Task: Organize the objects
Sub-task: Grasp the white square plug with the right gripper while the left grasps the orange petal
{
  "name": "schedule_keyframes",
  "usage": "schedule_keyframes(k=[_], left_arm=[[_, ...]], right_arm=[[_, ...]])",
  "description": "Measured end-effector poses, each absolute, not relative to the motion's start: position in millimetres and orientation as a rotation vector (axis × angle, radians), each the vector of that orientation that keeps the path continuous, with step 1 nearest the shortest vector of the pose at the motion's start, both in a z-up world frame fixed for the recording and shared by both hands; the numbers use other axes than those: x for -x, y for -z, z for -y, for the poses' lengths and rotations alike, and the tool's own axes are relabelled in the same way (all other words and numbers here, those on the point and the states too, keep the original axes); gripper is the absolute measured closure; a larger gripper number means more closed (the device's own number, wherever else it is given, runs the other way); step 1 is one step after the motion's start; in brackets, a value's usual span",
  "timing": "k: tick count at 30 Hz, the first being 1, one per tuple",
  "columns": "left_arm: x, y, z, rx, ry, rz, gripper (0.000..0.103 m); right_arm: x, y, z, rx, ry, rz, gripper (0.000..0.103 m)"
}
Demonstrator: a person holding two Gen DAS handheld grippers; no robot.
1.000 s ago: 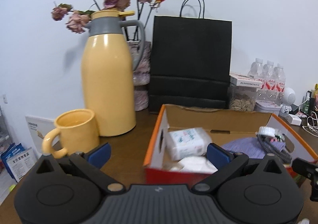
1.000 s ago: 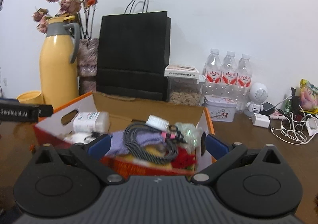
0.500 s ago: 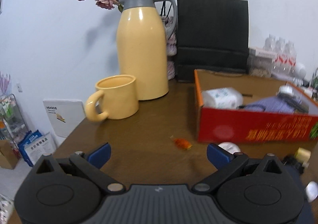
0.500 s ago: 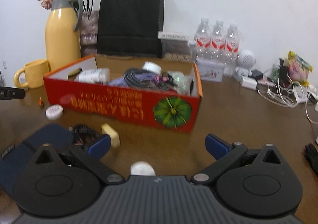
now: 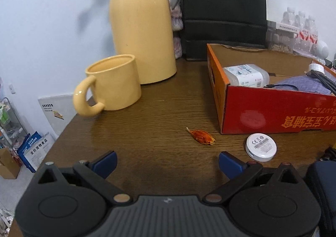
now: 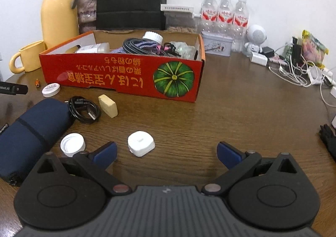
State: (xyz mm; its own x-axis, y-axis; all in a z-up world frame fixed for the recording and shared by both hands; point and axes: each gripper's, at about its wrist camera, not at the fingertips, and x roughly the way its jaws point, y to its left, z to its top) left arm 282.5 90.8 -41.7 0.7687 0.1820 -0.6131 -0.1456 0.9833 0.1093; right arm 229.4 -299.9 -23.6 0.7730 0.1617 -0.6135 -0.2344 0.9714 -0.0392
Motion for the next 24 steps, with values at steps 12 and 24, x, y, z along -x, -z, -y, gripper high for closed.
schedule_keyframes(k=[12, 24], left_arm=[[-318, 49, -110, -0.003, -0.056, -0.706, 0.000], [-323, 47, -102, -0.068, 0.083, -0.673, 0.031]], right_arm=[[-239, 28, 299, 0.062, -0.196, -0.700, 0.000], [-237, 26, 298, 0.056, -0.204, -0.678, 0.021]])
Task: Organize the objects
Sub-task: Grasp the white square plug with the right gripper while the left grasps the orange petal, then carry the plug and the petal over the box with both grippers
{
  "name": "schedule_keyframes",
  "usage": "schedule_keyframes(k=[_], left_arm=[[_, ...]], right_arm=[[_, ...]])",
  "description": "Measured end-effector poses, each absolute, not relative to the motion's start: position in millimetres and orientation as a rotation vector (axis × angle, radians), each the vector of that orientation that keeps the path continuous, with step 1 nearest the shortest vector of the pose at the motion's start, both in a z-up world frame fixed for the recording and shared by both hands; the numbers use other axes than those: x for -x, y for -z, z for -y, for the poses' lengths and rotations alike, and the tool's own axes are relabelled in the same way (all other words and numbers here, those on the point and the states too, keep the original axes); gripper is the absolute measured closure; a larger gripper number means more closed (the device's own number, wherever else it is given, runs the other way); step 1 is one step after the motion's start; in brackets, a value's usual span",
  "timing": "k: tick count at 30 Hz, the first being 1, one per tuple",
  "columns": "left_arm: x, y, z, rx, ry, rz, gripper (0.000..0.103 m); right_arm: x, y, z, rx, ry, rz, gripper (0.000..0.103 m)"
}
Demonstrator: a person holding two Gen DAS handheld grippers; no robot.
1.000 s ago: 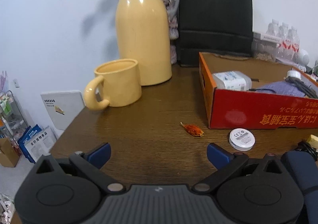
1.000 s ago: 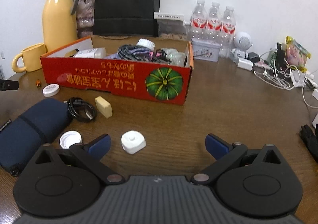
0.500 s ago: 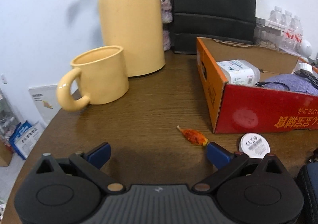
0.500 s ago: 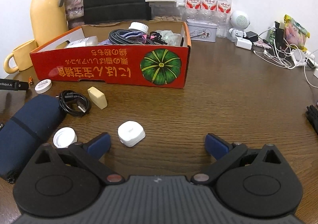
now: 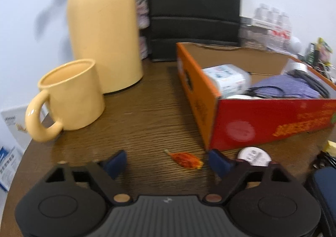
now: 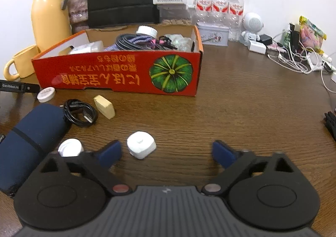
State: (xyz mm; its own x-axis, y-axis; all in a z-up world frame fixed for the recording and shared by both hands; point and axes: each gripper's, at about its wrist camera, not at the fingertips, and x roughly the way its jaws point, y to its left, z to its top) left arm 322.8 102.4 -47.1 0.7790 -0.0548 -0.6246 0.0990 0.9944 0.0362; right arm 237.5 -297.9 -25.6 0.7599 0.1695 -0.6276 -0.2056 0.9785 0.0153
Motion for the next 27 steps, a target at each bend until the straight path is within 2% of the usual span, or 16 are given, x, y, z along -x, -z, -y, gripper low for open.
schedule_keyframes(k=[1, 2, 3, 4, 5, 6, 7, 27], left_arm=[[-321, 46, -100, -0.070, 0.103, -0.667, 0.048], [-320, 45, -98, -0.073, 0.125, -0.659, 0.060], [-318, 44, -96, -0.077, 0.133, -0.654, 0.086], [-317, 44, -94, -0.082, 0.133, -0.653, 0.094], [-315, 44, -93, -0.086, 0.130, -0.650, 0.094], [-314, 44, -92, -0.087, 0.126, -0.647, 0.094], [-312, 44, -92, -0.086, 0.121, -0.645, 0.094], [-247, 24, -66, -0.049, 0.021, -0.507, 0.094]], right_arm=[[-236, 25, 298, 0.057, -0.213, -0.669, 0.030], [-235, 24, 297, 0.058, -0.221, -0.662, 0.036], [-234, 24, 296, 0.059, -0.229, -0.658, 0.040], [-234, 23, 296, 0.059, -0.236, -0.653, 0.051], [-233, 23, 296, 0.058, -0.244, -0.648, 0.066], [-232, 22, 295, 0.057, -0.251, -0.644, 0.073], [-232, 22, 296, 0.053, -0.258, -0.640, 0.075], [-226, 17, 303, -0.003, -0.288, -0.590, 0.075]])
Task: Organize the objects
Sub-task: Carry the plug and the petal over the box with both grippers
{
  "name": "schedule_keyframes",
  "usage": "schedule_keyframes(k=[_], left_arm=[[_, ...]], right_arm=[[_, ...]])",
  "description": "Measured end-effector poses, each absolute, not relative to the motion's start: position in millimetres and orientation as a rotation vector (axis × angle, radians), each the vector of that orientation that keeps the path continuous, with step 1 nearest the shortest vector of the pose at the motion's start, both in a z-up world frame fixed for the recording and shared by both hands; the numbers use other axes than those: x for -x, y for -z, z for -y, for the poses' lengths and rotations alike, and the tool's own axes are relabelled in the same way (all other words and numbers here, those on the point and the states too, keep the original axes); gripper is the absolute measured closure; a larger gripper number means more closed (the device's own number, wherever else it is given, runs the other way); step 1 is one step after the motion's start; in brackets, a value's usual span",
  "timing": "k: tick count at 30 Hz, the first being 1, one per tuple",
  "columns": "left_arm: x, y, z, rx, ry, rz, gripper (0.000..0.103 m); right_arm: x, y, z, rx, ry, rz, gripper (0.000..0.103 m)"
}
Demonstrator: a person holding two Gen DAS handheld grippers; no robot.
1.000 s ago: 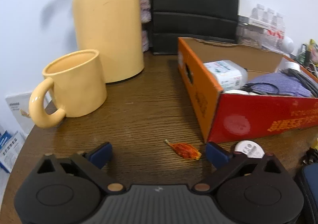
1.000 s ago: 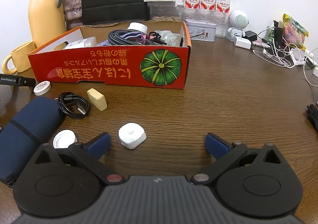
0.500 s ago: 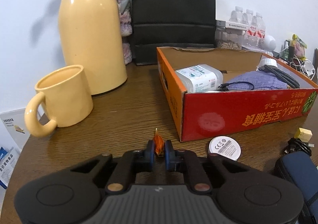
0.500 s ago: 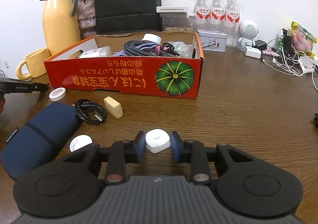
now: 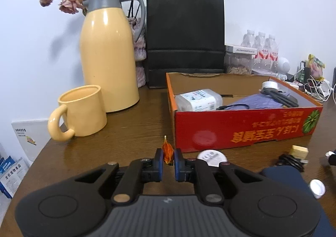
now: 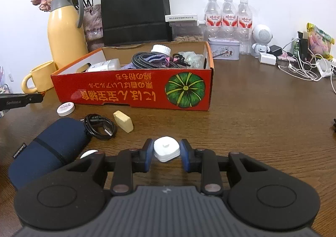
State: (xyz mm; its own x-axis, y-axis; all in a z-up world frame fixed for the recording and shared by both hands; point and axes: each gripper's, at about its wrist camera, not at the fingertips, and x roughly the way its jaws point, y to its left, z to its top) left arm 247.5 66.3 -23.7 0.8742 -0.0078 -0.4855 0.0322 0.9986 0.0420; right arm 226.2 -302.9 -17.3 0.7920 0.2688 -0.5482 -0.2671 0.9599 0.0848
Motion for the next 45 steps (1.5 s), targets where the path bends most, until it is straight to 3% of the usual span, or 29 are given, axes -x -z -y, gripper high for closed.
schedule_keyframes(k=[20, 32, 45], left_arm=[[-217, -13, 12, 0.028, 0.077, -0.462, 0.094], [-276, -50, 38, 0.063, 0.041, -0.414, 0.094], [-360, -39, 33, 0.073, 0.001, -0.441, 0.094]], right_arm=[[-216, -22, 272, 0.023, -0.397, -0.415, 0.075], [-263, -63, 245, 0.049, -0.400, -0.302, 0.075], [-344, -57, 223, 0.095, -0.405, -0.300, 0.074]])
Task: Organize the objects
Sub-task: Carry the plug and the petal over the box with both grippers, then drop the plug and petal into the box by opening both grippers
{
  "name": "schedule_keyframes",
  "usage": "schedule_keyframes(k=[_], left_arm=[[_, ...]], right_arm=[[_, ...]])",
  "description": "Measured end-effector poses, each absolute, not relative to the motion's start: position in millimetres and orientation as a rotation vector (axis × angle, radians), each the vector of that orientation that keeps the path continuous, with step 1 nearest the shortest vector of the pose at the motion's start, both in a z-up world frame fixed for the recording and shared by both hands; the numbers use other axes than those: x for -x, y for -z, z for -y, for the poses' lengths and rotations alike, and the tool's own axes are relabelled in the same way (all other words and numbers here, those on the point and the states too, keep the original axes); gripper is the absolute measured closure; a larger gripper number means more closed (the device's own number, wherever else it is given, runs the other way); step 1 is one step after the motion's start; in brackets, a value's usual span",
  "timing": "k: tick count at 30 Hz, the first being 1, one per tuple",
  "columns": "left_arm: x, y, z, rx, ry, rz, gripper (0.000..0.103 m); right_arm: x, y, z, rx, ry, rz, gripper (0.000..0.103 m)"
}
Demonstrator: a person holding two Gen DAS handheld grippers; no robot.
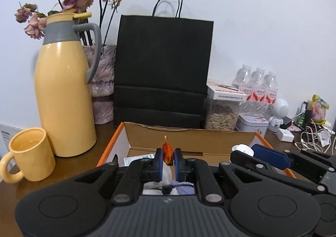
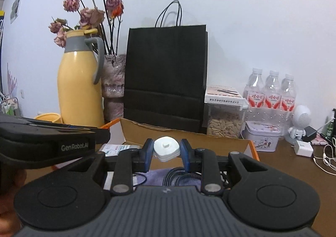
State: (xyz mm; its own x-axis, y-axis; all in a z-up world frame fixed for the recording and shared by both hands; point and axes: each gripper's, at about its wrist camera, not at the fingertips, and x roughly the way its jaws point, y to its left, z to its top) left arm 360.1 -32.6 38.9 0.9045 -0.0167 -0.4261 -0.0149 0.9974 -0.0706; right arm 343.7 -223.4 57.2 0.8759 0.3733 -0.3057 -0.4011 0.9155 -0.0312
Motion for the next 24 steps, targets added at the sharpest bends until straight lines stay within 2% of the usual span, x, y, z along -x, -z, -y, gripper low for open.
schedule_keyframes(k=[17, 18, 20, 21, 22, 23, 24], left_arm=[[-395, -26, 29, 0.024, -0.002, -0.477, 0.092], [-395, -26, 28, 0.023, -0.004, -0.475, 0.088], [-396, -27, 27, 0.023, -0.016, -0.480, 0.061], [-396, -27, 26, 0.024, -0.021, -0.480, 0.035], [-396, -27, 26, 0.024, -0.027, -0.478, 0.017], [-396, -27, 25, 0.023, -0.037, -0.473, 0.010], [-396, -27, 25, 0.019, -0.045, -0.469, 0.005]], right_arm=[[-386, -40, 218, 0.099, -0.422, -0.385, 0.074], [-387, -40, 218, 0.100, -0.415, -0.387, 0.074], [-387, -40, 219, 0.102, -0.410, -0.394, 0.069], [-388, -39, 219, 0.102, -0.403, -0.397, 0.064], [-388, -39, 220, 0.103, -0.393, -0.400, 0.051], [-389, -38, 220, 0.104, -0.384, -0.399, 0.040], [-389, -38, 221, 0.104, -0.376, -0.399, 0.034]])
